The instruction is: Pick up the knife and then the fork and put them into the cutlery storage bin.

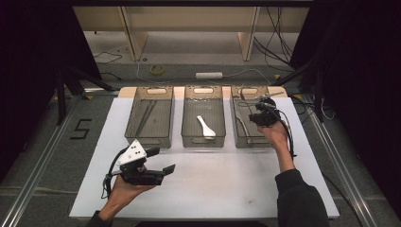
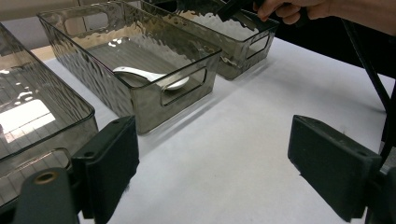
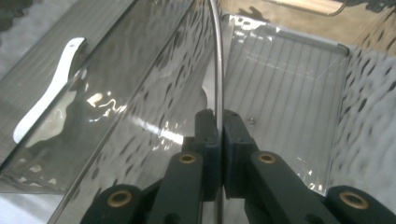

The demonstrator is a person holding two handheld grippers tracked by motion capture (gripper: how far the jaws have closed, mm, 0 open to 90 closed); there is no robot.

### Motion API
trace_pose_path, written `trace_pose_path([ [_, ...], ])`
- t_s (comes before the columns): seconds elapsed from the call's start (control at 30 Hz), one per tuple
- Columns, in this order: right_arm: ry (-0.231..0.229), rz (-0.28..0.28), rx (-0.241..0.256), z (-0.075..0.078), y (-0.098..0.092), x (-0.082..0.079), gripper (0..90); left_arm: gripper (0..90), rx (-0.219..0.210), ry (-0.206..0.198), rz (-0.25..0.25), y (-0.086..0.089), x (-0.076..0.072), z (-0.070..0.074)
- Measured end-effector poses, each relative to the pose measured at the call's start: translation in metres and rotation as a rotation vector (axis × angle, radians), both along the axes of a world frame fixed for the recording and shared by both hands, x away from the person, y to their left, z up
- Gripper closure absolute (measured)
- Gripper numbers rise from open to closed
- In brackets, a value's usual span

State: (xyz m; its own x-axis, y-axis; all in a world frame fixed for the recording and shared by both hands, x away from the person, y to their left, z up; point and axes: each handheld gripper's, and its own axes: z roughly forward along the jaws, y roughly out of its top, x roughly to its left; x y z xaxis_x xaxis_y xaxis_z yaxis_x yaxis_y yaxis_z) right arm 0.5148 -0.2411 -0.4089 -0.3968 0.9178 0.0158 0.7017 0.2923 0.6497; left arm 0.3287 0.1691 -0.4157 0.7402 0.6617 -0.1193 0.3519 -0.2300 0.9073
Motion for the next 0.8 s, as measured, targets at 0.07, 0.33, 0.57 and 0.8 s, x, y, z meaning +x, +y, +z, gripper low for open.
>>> trace_pose_path([
  [0.07,0.003,-0.006,0.002,-0.0018,-0.0003,0.0008,87.1,16.0,0.002,-0.001,0.001,0.0003,0.0,-0.0001],
  [0.33,0.029,-0.018,0.005,-0.0065,0.0005,0.0019,86.7,16.0,0.019,-0.003,-0.002,0.0001,0.0,-0.0005],
  [0.57,0.058,-0.014,0.033,-0.0103,0.0038,0.0034,74.4,15.9,0.014,-0.004,-0.002,0.0001,-0.0003,-0.0004],
  [0.8,0.042,-0.009,0.035,-0.0049,0.0047,-0.0011,61.3,15.9,0.012,-0.002,-0.001,-0.0005,-0.0006,-0.0004],
])
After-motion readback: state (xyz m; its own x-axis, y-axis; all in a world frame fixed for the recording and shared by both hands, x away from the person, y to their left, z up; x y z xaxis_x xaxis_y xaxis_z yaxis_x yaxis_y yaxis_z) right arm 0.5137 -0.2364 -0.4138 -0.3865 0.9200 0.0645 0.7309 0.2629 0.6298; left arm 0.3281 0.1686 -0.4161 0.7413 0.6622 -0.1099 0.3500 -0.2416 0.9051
